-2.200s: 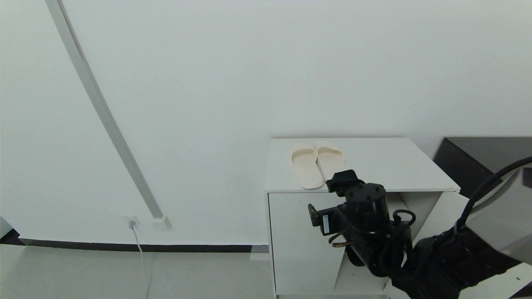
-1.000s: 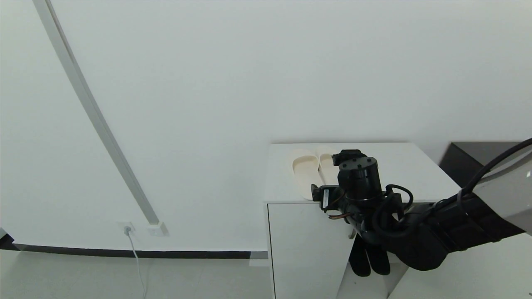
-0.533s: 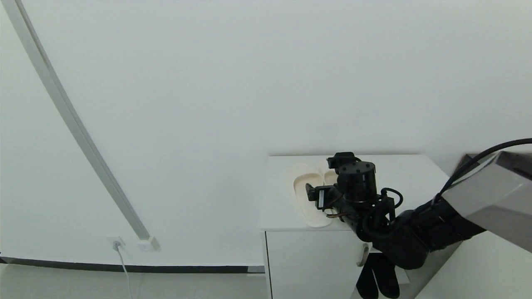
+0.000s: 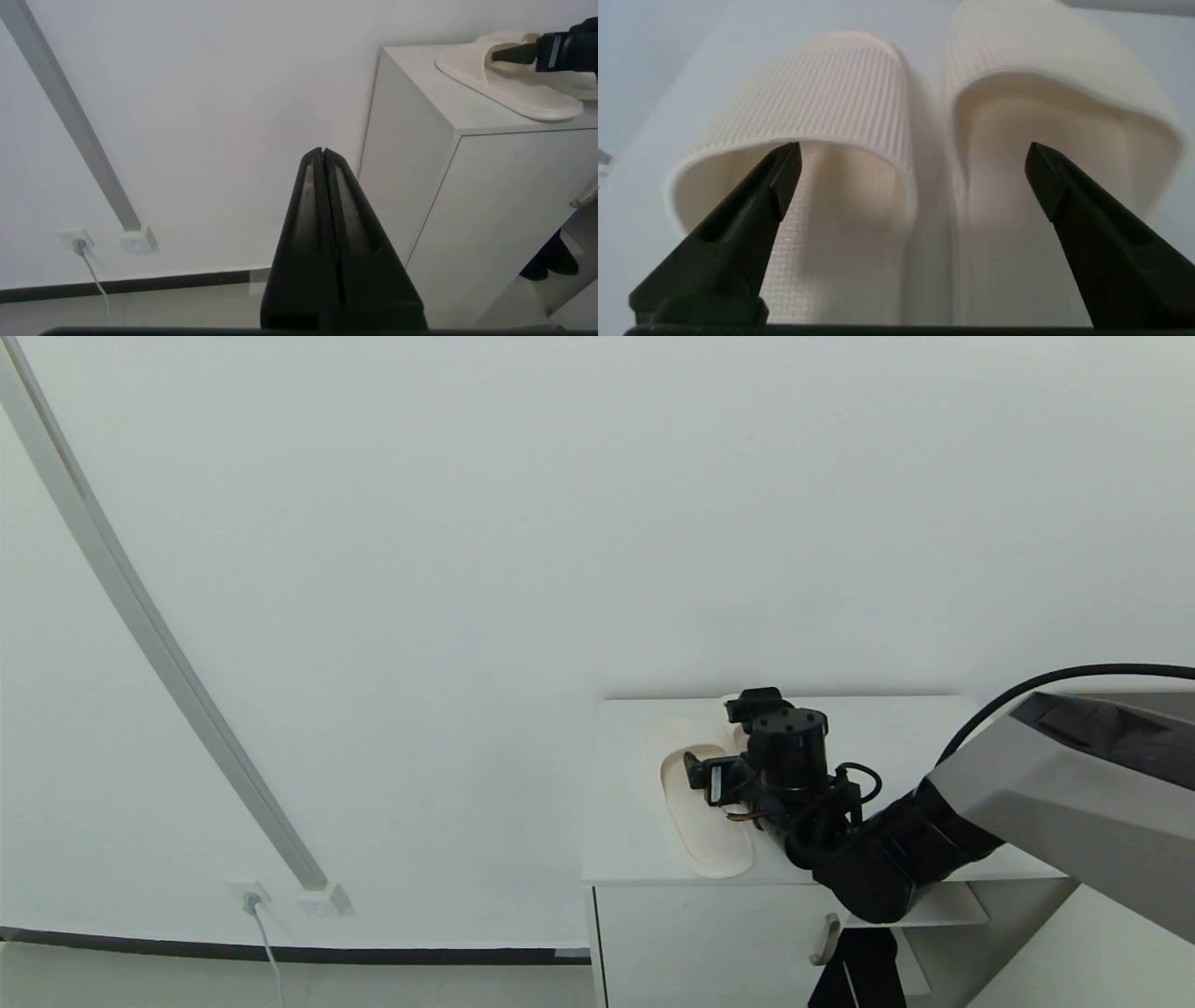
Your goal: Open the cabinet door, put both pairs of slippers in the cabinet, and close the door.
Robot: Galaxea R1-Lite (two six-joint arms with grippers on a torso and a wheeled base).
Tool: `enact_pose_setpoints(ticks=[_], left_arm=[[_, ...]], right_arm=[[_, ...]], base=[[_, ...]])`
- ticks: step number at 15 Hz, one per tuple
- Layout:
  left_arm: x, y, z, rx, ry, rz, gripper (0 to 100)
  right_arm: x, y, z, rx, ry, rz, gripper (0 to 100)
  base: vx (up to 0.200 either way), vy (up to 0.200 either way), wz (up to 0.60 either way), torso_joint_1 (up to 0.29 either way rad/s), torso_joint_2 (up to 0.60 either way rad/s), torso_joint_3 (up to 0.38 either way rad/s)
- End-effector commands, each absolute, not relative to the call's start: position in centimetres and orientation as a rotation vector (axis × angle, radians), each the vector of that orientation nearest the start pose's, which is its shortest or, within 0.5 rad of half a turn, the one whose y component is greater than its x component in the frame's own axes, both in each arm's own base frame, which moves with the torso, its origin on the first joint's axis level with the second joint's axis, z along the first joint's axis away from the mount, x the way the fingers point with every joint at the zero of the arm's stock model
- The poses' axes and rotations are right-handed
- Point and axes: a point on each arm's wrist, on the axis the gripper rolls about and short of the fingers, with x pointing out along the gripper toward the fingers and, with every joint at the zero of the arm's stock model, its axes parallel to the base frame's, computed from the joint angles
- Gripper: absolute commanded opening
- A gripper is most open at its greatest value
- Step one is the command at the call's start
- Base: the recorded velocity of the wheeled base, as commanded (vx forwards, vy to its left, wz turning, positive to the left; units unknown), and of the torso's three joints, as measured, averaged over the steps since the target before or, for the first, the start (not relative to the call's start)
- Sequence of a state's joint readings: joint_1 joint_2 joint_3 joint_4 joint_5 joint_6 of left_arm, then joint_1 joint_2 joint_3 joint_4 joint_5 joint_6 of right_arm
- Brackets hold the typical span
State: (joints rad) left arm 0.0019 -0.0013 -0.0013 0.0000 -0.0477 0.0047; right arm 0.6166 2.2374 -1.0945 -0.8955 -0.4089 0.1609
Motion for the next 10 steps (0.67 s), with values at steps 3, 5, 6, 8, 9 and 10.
enact_pose_setpoints(ticks=[3,5,6,8,9,10], left_arm=[[-2.3,-0.1,7.6,0.005,-0.002,-0.046,0],[-2.3,-0.1,7.5,0.005,0.000,-0.046,0],[-2.3,-0.1,7.5,0.005,0.000,-0.046,0],[-2.3,-0.1,7.5,0.005,0.000,-0.046,0],[-2.3,-0.1,7.5,0.005,0.000,-0.046,0],[-2.3,-0.1,7.5,0.005,0.000,-0.044,0]], right_arm=[[36.1,24.3,7.6,0.032,0.243,0.184,100],[37.1,24.7,7.6,0.031,0.245,0.179,100],[37.5,24.8,7.8,0.029,0.247,0.176,100],[38.3,25.0,7.9,0.032,0.245,0.173,100],[38.5,25.2,8.1,0.035,0.241,0.176,100],[38.5,25.2,8.0,0.032,0.247,0.176,0]], base=[[0.000,0.000,0.00,0.000,0.00,0.000],[0.000,0.000,0.00,0.000,0.00,0.000],[0.000,0.000,0.00,0.000,0.00,0.000],[0.000,0.000,0.00,0.000,0.00,0.000],[0.000,0.000,0.00,0.000,0.00,0.000],[0.000,0.000,0.00,0.000,0.00,0.000]])
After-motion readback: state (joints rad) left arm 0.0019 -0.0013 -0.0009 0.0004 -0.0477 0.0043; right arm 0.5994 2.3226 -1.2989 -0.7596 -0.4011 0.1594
